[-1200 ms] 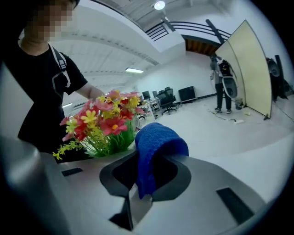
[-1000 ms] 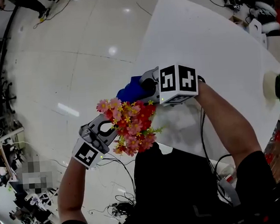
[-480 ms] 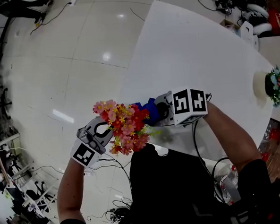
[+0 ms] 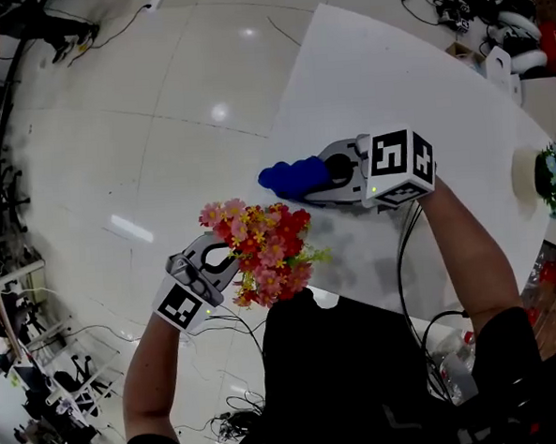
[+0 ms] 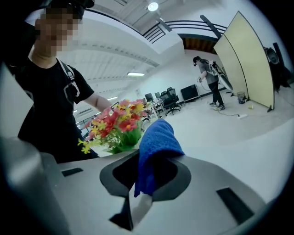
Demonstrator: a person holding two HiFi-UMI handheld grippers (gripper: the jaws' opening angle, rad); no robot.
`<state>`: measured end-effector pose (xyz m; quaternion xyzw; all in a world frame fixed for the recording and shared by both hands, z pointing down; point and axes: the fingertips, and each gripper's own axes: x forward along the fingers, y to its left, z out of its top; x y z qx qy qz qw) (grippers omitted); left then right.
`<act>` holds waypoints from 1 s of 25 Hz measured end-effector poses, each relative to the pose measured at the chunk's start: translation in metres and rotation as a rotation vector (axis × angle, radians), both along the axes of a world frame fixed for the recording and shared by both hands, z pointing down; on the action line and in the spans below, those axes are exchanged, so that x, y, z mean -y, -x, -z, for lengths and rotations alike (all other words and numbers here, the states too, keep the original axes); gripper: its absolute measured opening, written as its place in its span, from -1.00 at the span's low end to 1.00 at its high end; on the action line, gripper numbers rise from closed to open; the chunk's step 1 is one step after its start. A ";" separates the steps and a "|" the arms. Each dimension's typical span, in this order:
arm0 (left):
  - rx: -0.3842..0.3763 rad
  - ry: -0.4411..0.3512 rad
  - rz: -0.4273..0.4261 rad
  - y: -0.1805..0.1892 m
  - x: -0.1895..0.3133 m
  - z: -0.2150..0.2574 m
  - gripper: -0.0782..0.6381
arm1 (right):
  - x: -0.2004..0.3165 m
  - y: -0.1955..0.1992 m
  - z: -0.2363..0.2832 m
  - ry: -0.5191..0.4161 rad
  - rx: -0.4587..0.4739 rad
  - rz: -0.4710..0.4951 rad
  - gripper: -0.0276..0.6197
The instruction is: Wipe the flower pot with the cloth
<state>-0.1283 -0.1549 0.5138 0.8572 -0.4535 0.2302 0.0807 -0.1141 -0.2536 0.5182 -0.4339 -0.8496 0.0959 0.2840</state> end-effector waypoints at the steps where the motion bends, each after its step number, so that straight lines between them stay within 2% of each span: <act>1: -0.003 -0.001 0.004 -0.001 0.000 0.000 -0.79 | -0.002 0.011 0.000 -0.016 0.014 0.006 -0.78; 5: 0.001 0.006 0.005 -0.001 0.001 -0.001 -0.79 | -0.035 0.039 -0.016 -0.055 0.008 0.120 -0.78; 8: 0.023 0.013 -0.003 0.001 0.000 -0.002 -0.79 | -0.057 0.041 -0.026 -0.045 -0.011 0.211 -0.78; 12: 0.019 0.047 0.014 0.004 -0.005 -0.008 -0.79 | -0.056 0.023 -0.024 0.000 -0.044 0.273 -0.78; 15: 0.024 0.017 0.004 0.003 -0.003 -0.005 -0.79 | -0.053 -0.003 -0.025 -0.001 -0.082 0.317 -0.78; 18: 0.018 -0.012 0.002 0.002 -0.001 -0.002 -0.79 | -0.054 -0.026 -0.026 0.003 -0.100 0.300 -0.78; 25: 0.009 -0.025 -0.010 0.002 0.002 -0.002 -0.79 | -0.077 -0.063 -0.025 0.060 -0.098 0.206 -0.78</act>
